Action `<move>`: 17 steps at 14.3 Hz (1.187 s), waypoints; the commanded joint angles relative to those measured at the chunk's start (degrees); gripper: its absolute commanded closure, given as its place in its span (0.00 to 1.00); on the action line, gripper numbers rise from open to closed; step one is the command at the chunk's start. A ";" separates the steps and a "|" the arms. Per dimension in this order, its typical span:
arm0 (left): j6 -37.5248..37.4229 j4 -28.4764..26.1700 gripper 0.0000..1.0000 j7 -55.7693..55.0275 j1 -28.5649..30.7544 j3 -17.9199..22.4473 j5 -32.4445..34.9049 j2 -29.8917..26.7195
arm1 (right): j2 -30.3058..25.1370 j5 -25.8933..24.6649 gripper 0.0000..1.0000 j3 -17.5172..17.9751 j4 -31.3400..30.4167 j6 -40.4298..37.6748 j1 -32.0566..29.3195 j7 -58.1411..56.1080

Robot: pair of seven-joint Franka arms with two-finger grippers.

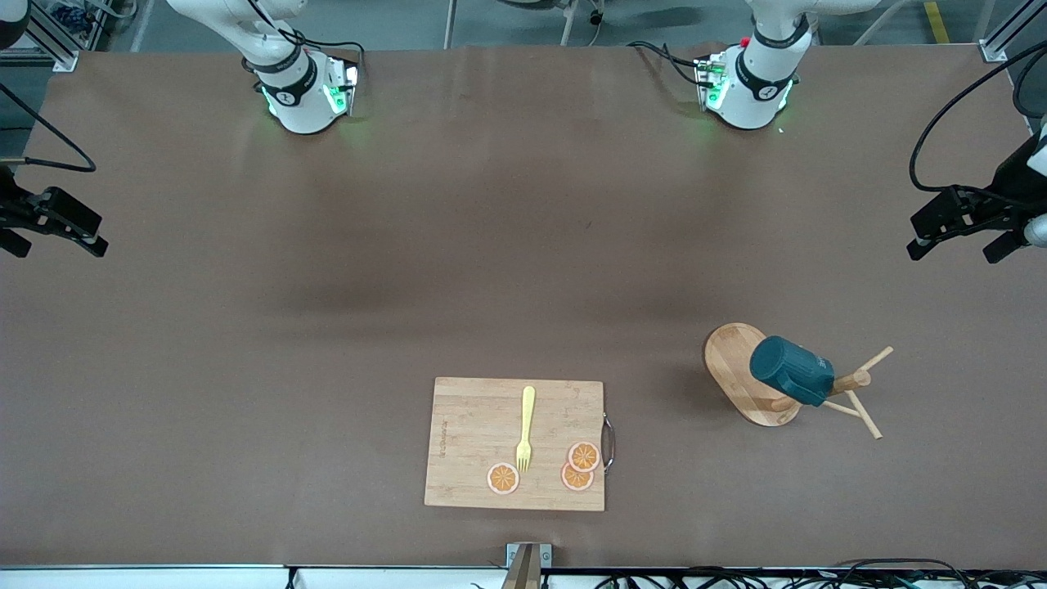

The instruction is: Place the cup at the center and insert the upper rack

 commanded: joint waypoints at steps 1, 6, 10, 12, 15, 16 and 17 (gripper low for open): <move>-0.29 2.80 0.00 0.55 -0.45 0.12 0.92 1.26 | -0.33 -0.78 0.00 -0.03 0.10 -0.11 0.38 0.06; -8.00 8.85 0.00 0.46 -0.10 0.03 0.83 1.52 | -0.50 -1.22 0.00 -0.21 0.01 0.24 1.16 0.24; -12.24 8.43 0.00 -0.06 -0.01 0.03 0.74 1.52 | -0.59 -1.31 0.00 -0.21 -0.43 -0.11 1.17 0.24; -13.73 7.55 0.00 -0.06 -0.09 0.03 0.74 1.52 | -0.77 -1.31 0.00 -0.21 -1.82 -0.90 0.90 0.50; -14.62 6.93 0.00 0.20 0.17 0.03 0.74 1.44 | -1.65 -1.31 0.00 -0.21 -3.15 -0.81 1.25 0.41; -14.62 6.93 0.00 0.37 0.17 0.03 0.74 1.52 | -1.65 -1.31 0.00 -0.12 -3.15 -0.90 1.34 0.41; -14.62 6.93 0.00 0.46 0.17 0.03 0.74 1.52 | -1.56 -1.31 0.00 -0.12 -3.07 -0.81 1.26 0.41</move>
